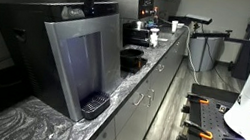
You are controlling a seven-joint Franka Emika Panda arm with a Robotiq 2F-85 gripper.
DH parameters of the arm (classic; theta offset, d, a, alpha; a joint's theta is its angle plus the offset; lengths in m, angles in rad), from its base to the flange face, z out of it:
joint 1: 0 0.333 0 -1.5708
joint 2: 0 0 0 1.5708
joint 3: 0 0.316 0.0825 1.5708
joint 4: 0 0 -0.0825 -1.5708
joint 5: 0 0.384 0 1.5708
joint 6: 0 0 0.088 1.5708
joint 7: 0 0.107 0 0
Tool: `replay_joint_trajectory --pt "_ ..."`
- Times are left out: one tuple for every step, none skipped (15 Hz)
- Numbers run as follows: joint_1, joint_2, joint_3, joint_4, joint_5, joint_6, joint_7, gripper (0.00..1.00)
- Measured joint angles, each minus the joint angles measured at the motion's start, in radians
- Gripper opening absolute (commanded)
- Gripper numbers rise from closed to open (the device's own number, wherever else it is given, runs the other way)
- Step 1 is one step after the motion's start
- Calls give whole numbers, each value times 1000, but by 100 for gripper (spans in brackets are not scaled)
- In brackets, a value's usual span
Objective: Open the tap dispenser
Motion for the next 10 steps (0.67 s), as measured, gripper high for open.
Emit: replay_joint_trajectory --pt "1 -5 -2 -8 0 0 10 0" --pt "2 -12 -4 -19 0 0 21 0" --pt "2 -20 -5 -29 0 0 31 0" --pt "2 -28 -6 -39 0 0 42 0" --pt "2 -36 -8 -49 -3 0 56 0" --pt "2 -44 -10 -58 -10 1 69 0" --pt "1 -52 -11 -67 -20 1 86 0" --pt "0 -57 -11 -74 -30 1 102 0" --pt "-1 -62 -13 -81 -39 3 118 0" --pt "-1 -66 -15 -87 -49 4 134 0"
